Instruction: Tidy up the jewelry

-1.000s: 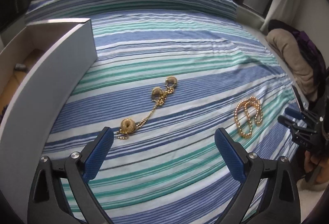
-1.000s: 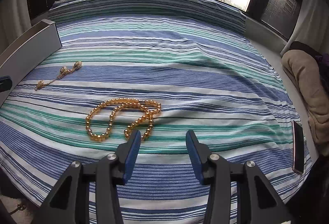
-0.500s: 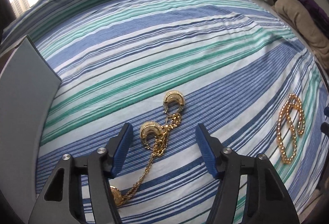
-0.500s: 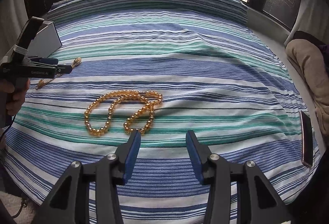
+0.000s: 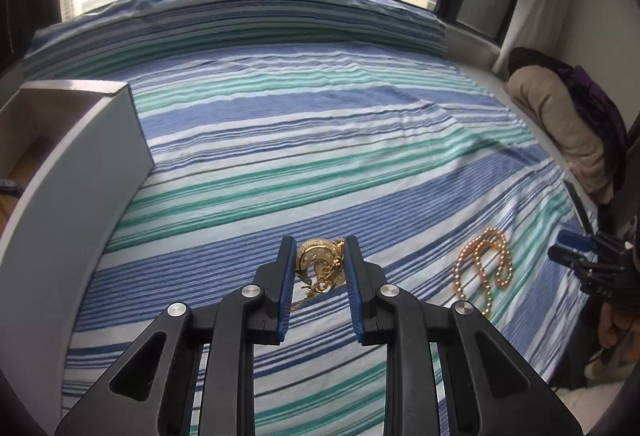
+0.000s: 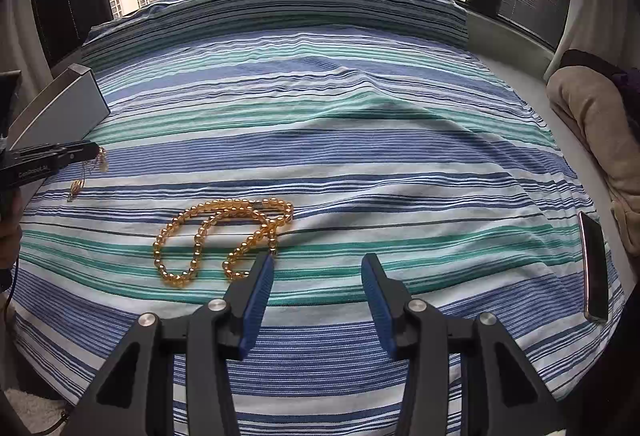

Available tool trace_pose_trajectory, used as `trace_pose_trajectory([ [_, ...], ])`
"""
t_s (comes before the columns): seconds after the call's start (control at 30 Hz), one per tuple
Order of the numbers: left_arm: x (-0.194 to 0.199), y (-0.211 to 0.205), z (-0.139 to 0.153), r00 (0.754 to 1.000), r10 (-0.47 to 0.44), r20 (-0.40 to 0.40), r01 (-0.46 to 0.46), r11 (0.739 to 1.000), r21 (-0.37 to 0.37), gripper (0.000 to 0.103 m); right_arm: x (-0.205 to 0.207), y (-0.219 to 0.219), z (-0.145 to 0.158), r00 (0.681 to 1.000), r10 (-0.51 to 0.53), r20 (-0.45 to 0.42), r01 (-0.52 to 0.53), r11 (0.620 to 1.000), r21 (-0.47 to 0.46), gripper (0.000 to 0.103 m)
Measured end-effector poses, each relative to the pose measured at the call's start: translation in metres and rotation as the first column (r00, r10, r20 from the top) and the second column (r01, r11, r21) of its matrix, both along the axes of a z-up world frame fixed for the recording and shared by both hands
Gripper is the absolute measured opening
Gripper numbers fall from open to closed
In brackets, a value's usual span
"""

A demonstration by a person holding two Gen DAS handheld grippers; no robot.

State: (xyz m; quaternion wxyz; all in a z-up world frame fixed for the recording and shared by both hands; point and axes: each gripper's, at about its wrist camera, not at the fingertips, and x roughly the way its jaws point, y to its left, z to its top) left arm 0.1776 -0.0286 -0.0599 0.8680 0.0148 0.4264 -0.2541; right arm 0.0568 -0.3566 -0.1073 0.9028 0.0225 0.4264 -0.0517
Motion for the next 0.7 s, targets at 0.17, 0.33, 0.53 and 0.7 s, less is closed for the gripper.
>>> trace_pose_trajectory([
  [0.17,-0.017,0.021,0.033,0.999,0.044,0.031,-0.043,0.998,-0.044,0.022,0.006,-0.017,-0.001,1.0,-0.021,-0.009,0.021,0.997,0.08,0.046],
  [0.33,-0.031,0.034,0.049,0.994,0.103,0.041,-0.101,0.994,-0.05,0.023,0.016,-0.035,-0.002,1.0,-0.009,-0.021,0.013,0.986,0.165,0.046],
  [0.53,-0.042,0.054,0.051,0.988,0.152,0.041,-0.149,0.987,-0.053,0.023,0.038,-0.014,-0.032,0.988,0.119,-0.102,-0.086,0.956,0.282,0.046],
  [0.7,-0.049,0.062,0.048,0.985,0.169,0.034,-0.167,0.985,-0.044,0.023,0.058,-0.002,-0.045,0.995,0.088,-0.053,-0.069,0.957,0.283,0.047],
])
